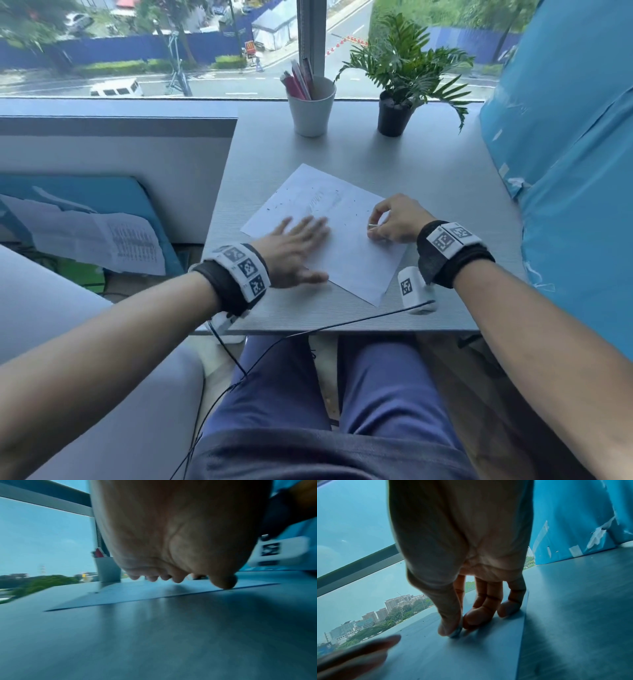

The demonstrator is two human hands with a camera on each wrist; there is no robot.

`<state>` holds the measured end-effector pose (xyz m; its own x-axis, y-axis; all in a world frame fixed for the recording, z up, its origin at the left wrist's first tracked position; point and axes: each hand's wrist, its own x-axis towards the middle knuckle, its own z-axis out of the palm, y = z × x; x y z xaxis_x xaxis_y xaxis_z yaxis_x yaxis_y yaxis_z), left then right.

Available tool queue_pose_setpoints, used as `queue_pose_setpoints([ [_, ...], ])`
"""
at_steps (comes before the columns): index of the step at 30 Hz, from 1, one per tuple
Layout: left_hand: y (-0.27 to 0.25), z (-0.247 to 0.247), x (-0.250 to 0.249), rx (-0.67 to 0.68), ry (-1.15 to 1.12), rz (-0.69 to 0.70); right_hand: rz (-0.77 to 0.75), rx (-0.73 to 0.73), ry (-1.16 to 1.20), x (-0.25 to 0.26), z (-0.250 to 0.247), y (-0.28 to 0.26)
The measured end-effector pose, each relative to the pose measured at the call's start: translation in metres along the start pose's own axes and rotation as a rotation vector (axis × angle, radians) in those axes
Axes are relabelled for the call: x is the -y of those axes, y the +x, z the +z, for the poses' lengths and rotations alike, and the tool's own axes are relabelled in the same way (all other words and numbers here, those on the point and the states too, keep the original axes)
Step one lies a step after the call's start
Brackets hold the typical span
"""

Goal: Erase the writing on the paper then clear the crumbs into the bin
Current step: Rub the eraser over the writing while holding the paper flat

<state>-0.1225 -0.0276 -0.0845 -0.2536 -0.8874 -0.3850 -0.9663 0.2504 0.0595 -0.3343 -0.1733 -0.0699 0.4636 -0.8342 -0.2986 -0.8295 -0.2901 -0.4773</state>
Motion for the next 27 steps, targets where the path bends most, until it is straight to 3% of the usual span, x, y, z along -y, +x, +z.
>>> queue_pose_setpoints([
  [2, 0.000, 0.003, -0.024, 0.060, -0.060, 0.225, -0.006, 0.015, 0.000, -0.001, -0.001, 0.001],
  [5, 0.012, 0.005, -0.026, 0.101, -0.125, 0.257, -0.011, 0.034, -0.006, -0.002, -0.002, 0.003],
  [12, 0.026, -0.004, 0.051, 0.022, -0.201, -0.089, -0.011, 0.037, -0.004, 0.000, -0.003, 0.000],
  [16, 0.024, -0.004, 0.061, 0.017, -0.219, -0.301, -0.004, 0.030, -0.013, 0.003, -0.003, -0.001],
  [19, 0.020, -0.003, 0.057, -0.024, -0.132, -0.375, 0.020, 0.031, -0.020, 0.007, -0.006, -0.004],
  [21, 0.017, -0.003, 0.053, -0.112, -0.066, -0.309, 0.045, 0.036, -0.036, 0.011, -0.008, -0.006],
  [23, 0.014, -0.002, 0.045, -0.162, -0.033, -0.134, 0.067, 0.046, -0.069, 0.019, -0.011, -0.008],
  [25, 0.013, -0.001, 0.035, -0.101, -0.104, -0.009, 0.056, 0.007, -0.144, 0.030, -0.008, -0.009],
  [27, 0.013, 0.001, 0.028, -0.033, -0.203, 0.003, 0.009, -0.078, -0.182, 0.044, -0.001, -0.012],
])
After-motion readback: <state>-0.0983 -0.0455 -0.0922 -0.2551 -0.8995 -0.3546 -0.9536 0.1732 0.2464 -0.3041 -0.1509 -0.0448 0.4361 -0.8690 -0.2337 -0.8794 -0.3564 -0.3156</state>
